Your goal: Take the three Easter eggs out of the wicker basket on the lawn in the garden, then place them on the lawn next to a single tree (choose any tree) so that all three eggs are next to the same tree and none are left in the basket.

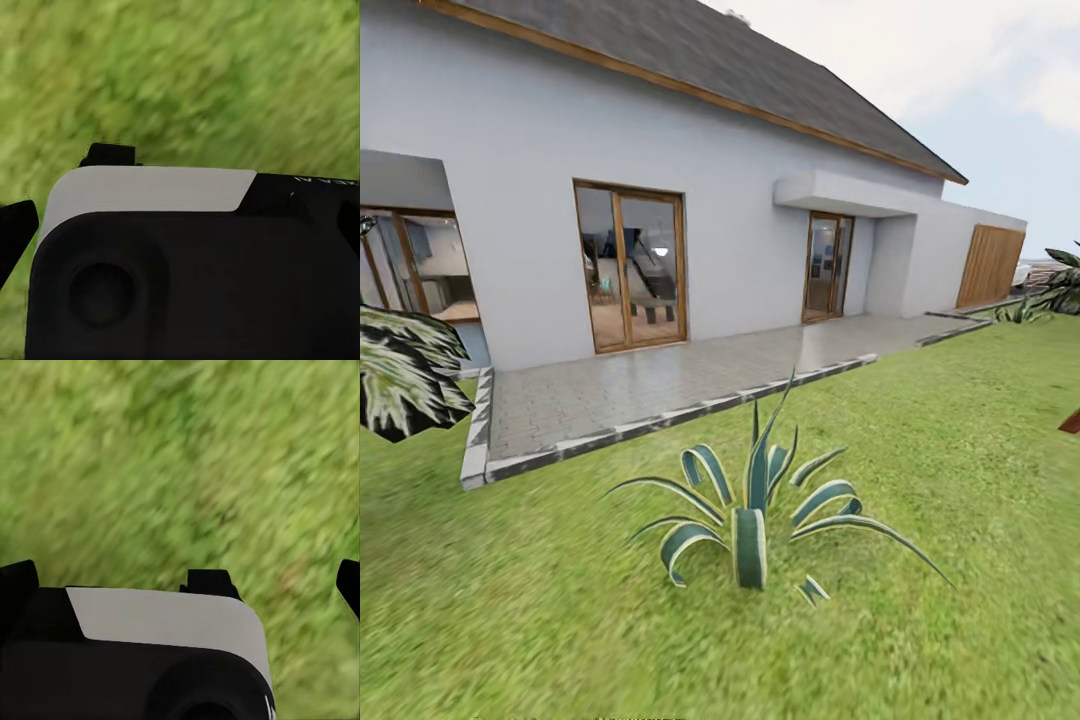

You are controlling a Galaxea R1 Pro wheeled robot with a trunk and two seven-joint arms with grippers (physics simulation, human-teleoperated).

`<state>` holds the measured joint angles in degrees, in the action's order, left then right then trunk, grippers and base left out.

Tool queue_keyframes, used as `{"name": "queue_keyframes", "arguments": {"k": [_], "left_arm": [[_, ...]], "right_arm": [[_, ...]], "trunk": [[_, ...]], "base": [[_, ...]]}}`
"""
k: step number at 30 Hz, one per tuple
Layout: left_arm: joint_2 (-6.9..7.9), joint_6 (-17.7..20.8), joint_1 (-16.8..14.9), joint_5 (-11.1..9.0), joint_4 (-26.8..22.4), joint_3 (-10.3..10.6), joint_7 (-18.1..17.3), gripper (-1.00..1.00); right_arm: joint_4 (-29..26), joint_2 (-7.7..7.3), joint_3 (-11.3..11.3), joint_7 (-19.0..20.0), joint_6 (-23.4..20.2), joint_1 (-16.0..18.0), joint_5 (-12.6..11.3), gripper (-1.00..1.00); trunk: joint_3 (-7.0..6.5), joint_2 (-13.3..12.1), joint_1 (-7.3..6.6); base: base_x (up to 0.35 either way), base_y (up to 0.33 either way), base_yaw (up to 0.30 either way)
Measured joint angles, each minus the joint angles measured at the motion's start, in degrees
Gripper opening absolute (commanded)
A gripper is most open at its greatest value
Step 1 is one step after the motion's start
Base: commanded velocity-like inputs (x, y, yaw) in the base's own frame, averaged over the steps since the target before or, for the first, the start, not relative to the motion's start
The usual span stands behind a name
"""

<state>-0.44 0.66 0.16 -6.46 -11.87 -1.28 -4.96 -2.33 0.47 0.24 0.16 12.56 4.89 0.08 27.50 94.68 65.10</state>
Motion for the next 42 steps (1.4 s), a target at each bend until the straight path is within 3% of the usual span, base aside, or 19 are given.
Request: {"name": "queue_keyframes", "arguments": {"k": [42], "left_arm": [[-0.05, -0.01, 0.0, 0.0, 0.08, 0.0, -0.01, 1.0]], "right_arm": [[0.09, 0.06, 0.01, -0.01, 0.01, 0.0, 0.04, 1.0]], "trunk": [[0.0, 0.0, 0.0]], "base": [[0.044, -0.281, 0.278]]}}
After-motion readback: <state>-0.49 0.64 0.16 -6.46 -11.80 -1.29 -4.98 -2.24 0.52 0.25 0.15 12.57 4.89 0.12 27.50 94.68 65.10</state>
